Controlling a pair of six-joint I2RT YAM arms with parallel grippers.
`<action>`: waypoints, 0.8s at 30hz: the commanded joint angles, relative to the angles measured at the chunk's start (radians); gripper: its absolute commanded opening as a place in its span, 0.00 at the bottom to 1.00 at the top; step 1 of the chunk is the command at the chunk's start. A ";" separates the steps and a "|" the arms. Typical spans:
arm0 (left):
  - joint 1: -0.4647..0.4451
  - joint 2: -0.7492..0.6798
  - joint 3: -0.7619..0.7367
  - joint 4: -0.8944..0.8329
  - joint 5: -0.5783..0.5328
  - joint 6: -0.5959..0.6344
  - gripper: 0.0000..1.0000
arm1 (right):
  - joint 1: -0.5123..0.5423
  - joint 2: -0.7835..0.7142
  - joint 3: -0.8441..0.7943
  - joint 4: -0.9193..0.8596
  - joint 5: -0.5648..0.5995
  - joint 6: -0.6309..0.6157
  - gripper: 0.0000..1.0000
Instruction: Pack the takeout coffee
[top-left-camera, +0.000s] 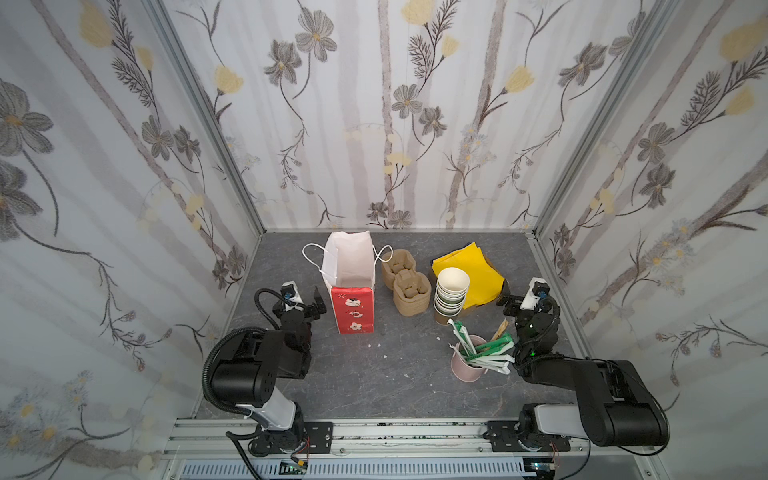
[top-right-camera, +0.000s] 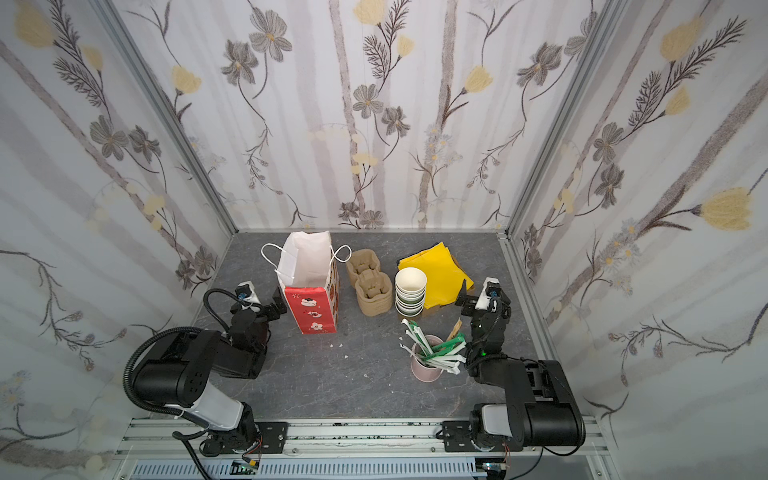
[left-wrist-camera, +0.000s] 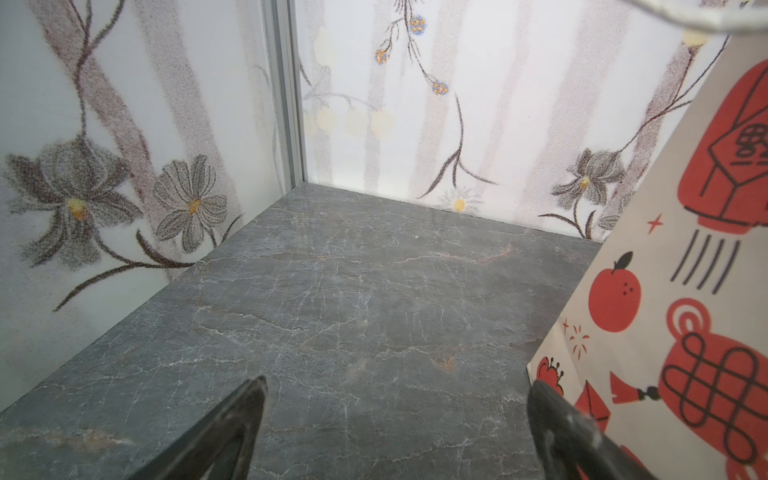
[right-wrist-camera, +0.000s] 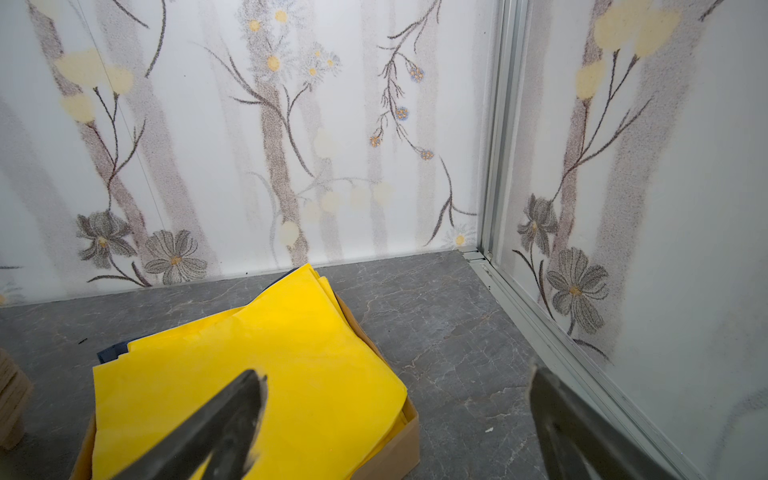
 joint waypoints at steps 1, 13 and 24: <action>0.003 0.002 0.006 0.039 0.002 0.001 1.00 | 0.001 0.002 0.006 0.013 0.005 0.001 1.00; 0.004 0.002 0.006 0.039 0.001 0.001 1.00 | 0.001 0.002 0.006 0.015 0.005 0.000 1.00; 0.025 -0.003 0.003 0.035 0.045 -0.013 1.00 | 0.001 0.001 0.004 0.015 0.005 0.000 1.00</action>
